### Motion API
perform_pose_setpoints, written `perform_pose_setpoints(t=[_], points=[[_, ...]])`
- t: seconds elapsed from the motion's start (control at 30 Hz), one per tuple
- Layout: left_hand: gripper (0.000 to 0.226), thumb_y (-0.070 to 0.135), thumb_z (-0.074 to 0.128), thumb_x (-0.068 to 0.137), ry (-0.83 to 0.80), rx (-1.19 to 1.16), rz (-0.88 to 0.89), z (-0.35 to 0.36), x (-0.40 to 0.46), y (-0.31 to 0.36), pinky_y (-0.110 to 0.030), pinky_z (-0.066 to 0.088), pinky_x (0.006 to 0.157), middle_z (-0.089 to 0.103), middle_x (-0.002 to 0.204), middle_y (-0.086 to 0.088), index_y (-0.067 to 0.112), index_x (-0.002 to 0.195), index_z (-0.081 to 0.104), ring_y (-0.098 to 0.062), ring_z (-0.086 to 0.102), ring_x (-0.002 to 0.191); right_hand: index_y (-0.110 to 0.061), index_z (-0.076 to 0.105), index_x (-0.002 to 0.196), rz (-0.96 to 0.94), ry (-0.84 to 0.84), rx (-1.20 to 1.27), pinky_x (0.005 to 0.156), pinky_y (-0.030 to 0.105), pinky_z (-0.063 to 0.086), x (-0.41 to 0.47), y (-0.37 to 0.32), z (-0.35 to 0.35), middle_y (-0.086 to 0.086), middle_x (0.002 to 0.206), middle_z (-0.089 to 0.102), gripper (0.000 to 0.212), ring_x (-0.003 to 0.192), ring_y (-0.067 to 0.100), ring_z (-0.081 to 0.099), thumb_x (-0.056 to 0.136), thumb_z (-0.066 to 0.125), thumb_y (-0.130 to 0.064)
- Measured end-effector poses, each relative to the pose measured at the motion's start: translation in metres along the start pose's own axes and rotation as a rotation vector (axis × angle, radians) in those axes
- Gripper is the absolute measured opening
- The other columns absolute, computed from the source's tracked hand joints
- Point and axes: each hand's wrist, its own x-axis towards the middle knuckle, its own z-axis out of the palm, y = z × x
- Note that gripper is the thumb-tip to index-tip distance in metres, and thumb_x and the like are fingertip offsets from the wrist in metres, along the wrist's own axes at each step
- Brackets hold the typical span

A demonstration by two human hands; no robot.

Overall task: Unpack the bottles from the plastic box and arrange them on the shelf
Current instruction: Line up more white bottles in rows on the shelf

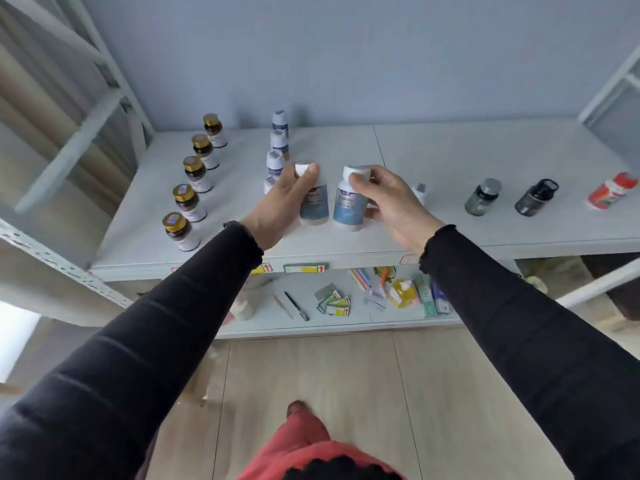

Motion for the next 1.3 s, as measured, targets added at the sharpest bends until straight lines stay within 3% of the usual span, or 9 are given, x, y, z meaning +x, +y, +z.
perform_pose_setpoints(t=[0.17, 0.3, 0.4, 0.53, 0.67, 0.83, 1.0, 1.13, 1.3], points=[[0.033, 0.038, 0.054, 0.102, 0.007, 0.200, 0.030, 0.007, 0.073, 0.001, -0.004, 0.041, 0.060, 0.053, 0.093, 0.008, 0.012, 0.122, 0.052, 0.010, 0.052, 0.072, -0.018, 0.063, 0.107, -0.033, 0.046, -0.053, 0.088, 0.043, 0.055, 0.052, -0.006, -0.041, -0.002, 0.102, 0.069, 0.022, 0.095, 0.014, 0.067, 0.090, 0.073, -0.029], [0.038, 0.036, 0.068, 0.094, 0.013, 0.269, 0.030, 0.011, 0.132, -0.010, -0.013, 0.044, 0.071, 0.056, 0.093, 0.004, 0.009, 0.117, 0.055, -0.006, 0.051, 0.081, -0.022, 0.065, 0.098, -0.048, 0.115, -0.133, 0.087, 0.043, 0.057, 0.092, -0.007, -0.070, -0.003, 0.095, 0.068, 0.020, 0.090, 0.014, 0.068, 0.084, 0.079, -0.022], [0.034, 0.030, 0.073, 0.090, -0.032, 0.294, 0.002, 0.019, 0.164, -0.027, -0.013, 0.043, 0.069, 0.061, 0.093, 0.002, 0.010, 0.112, 0.057, -0.006, 0.054, 0.079, -0.025, 0.066, 0.095, -0.071, 0.164, -0.205, 0.079, 0.032, 0.055, 0.113, -0.004, -0.086, -0.007, 0.091, 0.065, 0.019, 0.086, 0.011, 0.064, 0.083, 0.079, -0.020], [0.034, 0.019, 0.077, 0.087, -0.108, 0.279, -0.046, 0.035, 0.189, -0.048, -0.009, 0.045, 0.066, 0.067, 0.098, -0.003, 0.006, 0.112, 0.057, -0.012, 0.059, 0.082, -0.020, 0.067, 0.104, -0.083, 0.201, -0.284, 0.074, 0.020, 0.050, 0.134, 0.008, -0.105, -0.009, 0.092, 0.068, 0.023, 0.083, 0.005, 0.062, 0.083, 0.077, -0.017], [0.031, 0.021, 0.079, 0.084, -0.143, 0.350, -0.054, 0.048, 0.198, -0.068, -0.021, 0.049, 0.079, 0.070, 0.105, -0.006, 0.016, 0.105, 0.057, -0.014, 0.062, 0.087, -0.017, 0.068, 0.114, -0.079, 0.193, -0.303, 0.079, 0.017, 0.051, 0.156, 0.021, -0.118, -0.004, 0.104, 0.071, 0.032, 0.093, 0.007, 0.065, 0.083, 0.076, -0.014], [0.035, 0.025, 0.081, 0.083, -0.140, 0.406, -0.081, 0.054, 0.201, -0.077, -0.027, 0.050, 0.084, 0.070, 0.108, -0.005, 0.014, 0.107, 0.058, -0.019, 0.064, 0.094, -0.017, 0.067, 0.118, -0.101, 0.128, -0.319, 0.089, 0.024, 0.052, 0.185, 0.031, -0.132, -0.001, 0.112, 0.070, 0.036, 0.104, 0.014, 0.065, 0.083, 0.075, -0.014], [0.038, 0.019, 0.082, 0.081, -0.143, 0.434, -0.117, 0.058, 0.199, -0.074, -0.030, 0.052, 0.089, 0.069, 0.109, -0.003, 0.013, 0.109, 0.057, -0.021, 0.064, 0.100, -0.016, 0.064, 0.115, -0.127, 0.027, -0.371, 0.087, 0.024, 0.051, 0.214, 0.037, -0.138, -0.002, 0.111, 0.068, 0.033, 0.098, 0.012, 0.062, 0.084, 0.073, -0.012], [0.059, 0.019, 0.084, 0.078, -0.170, 0.422, -0.186, 0.054, 0.195, -0.067, -0.025, 0.050, 0.097, 0.065, 0.117, 0.003, 0.025, 0.128, 0.052, -0.016, 0.062, 0.110, -0.018, 0.061, 0.119, -0.151, -0.087, -0.489, 0.091, 0.027, 0.049, 0.243, 0.037, -0.133, -0.005, 0.116, 0.065, 0.035, 0.105, 0.015, 0.060, 0.087, 0.072, -0.013], [0.062, 0.029, 0.079, 0.082, -0.179, 0.825, -0.215, 0.025, 0.185, -0.052, -0.037, 0.042, 0.107, 0.056, 0.135, 0.003, 0.032, 0.136, 0.049, -0.018, 0.051, 0.124, -0.020, 0.057, 0.131, -0.163, -0.233, -0.677, 0.099, 0.034, 0.048, 0.278, 0.040, -0.114, -0.008, 0.122, 0.063, 0.047, 0.113, 0.015, 0.059, 0.086, 0.072, -0.019]])
